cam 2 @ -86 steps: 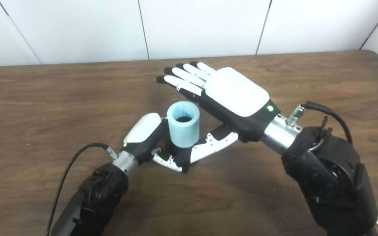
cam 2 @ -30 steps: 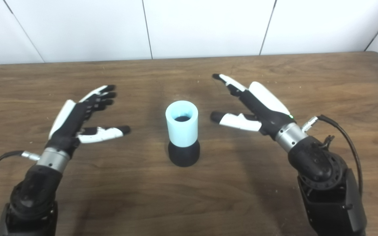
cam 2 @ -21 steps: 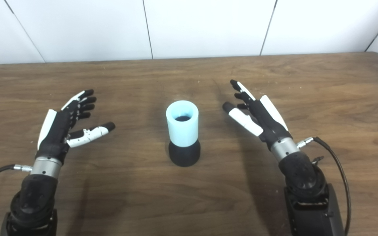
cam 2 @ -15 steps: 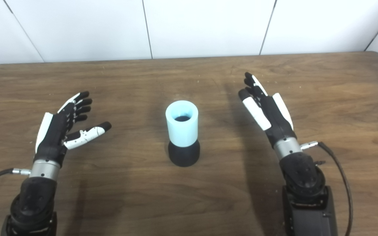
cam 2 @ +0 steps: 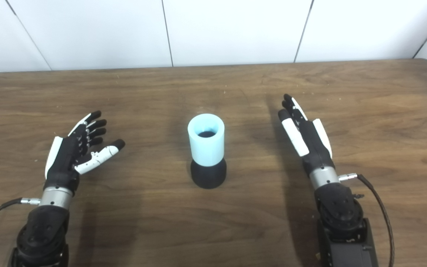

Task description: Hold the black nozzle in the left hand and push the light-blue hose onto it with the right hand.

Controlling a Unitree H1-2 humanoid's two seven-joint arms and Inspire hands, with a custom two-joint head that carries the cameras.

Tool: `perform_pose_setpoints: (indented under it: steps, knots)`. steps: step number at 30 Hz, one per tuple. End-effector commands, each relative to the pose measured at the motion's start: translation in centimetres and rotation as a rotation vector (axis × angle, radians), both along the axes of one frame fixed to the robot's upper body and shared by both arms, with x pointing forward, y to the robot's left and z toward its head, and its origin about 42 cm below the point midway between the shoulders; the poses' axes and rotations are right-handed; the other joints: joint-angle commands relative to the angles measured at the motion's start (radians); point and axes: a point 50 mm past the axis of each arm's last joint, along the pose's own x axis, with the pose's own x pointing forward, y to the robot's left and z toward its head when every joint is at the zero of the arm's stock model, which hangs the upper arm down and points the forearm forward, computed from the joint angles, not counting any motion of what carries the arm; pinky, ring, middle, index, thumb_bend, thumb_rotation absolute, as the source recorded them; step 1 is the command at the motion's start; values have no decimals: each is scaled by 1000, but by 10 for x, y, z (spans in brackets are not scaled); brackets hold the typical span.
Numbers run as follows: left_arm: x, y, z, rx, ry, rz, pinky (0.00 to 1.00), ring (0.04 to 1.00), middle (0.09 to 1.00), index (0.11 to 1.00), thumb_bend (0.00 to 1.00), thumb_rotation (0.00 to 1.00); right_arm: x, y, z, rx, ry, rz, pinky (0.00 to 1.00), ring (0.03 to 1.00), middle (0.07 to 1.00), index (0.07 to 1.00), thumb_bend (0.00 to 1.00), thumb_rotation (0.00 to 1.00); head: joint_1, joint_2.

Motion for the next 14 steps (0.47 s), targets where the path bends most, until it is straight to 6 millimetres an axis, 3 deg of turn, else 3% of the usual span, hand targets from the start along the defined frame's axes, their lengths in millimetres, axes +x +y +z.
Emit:
perform_pose_setpoints:
  steps: [1,5,14]
  knots:
    - [2,-3,3,-36,-48,28,766,824,836,820,553,379,3,2,14,36,-88,2,940,982,964,969,432,1000,2,0]
    - [3,-5,0,-118,-84,61,850,866,859,816,381,553,3,1,11,147,-73,-4,970,997,979,977,334,1000,7,0]
    - [3,-14,-4,-154,-110,4,921,939,919,878,298,755,5,-3,10,284,-65,-31,988,1000,1000,986,295,1000,30,-4]
